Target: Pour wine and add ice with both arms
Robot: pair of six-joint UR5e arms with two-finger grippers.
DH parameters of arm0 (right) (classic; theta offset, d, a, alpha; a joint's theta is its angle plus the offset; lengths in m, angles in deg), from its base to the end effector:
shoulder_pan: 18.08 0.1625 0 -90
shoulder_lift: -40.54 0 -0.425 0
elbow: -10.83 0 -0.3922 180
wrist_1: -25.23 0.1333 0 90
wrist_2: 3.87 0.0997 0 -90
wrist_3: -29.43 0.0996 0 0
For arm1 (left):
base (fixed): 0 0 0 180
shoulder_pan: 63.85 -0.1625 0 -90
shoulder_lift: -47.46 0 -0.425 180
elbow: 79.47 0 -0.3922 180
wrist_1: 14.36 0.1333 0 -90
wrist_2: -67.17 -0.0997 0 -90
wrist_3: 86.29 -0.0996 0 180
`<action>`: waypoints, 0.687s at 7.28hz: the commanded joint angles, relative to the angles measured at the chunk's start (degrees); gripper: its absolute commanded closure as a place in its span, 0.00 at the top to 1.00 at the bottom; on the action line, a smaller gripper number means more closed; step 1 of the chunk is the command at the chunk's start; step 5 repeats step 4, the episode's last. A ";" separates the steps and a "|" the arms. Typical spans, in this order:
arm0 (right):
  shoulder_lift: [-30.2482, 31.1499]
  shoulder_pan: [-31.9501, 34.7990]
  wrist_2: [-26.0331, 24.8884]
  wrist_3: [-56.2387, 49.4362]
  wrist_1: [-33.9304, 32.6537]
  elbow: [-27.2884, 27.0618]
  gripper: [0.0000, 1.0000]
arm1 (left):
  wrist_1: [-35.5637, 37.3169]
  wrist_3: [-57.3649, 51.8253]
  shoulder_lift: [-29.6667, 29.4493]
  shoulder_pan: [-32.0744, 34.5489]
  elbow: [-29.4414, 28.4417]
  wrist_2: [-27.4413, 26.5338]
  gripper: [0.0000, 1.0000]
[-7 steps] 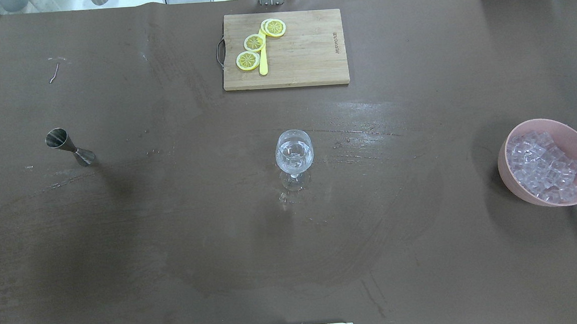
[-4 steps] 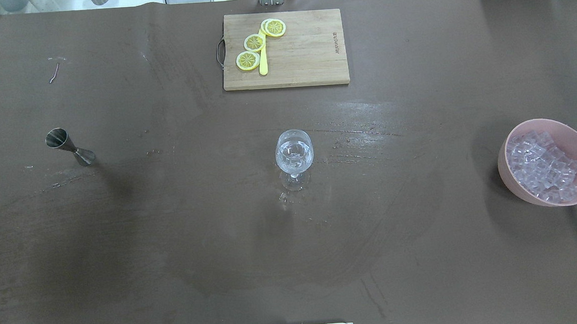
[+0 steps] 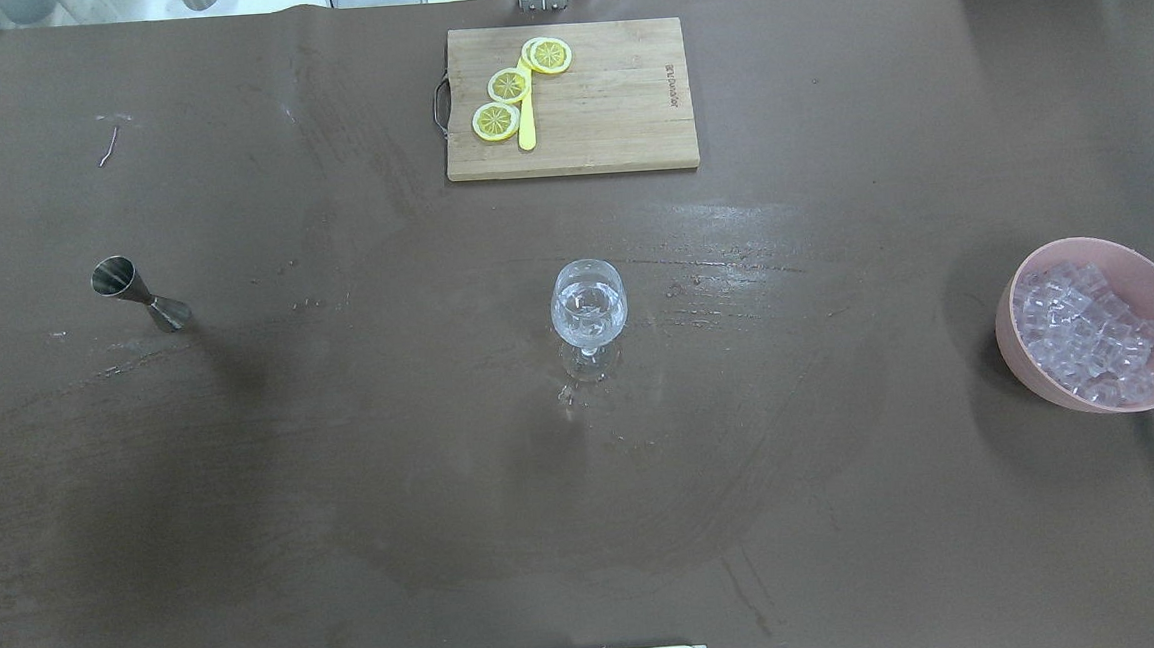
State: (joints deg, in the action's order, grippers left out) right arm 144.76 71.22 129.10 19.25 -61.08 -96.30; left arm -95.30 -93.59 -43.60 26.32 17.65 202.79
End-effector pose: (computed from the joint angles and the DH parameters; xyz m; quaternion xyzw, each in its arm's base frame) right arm 0.0606 -0.3955 0.6155 0.0836 -0.3600 -0.1091 0.9228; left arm -0.0636 -0.4945 0.6028 0.0182 0.3873 0.0543 0.9202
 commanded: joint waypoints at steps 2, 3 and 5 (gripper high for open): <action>0.02 0.00 -0.07 0.08 0.00 0.08 1.00 | -0.01 0.09 0.00 0.00 0.00 0.00 0.98; 0.19 0.00 -0.07 -0.01 0.00 0.08 1.00 | -0.01 0.09 0.00 -0.09 -0.09 0.00 0.98; 0.37 0.00 -0.07 -0.01 0.00 0.00 1.00 | -0.01 0.09 0.00 0.00 0.00 0.00 0.98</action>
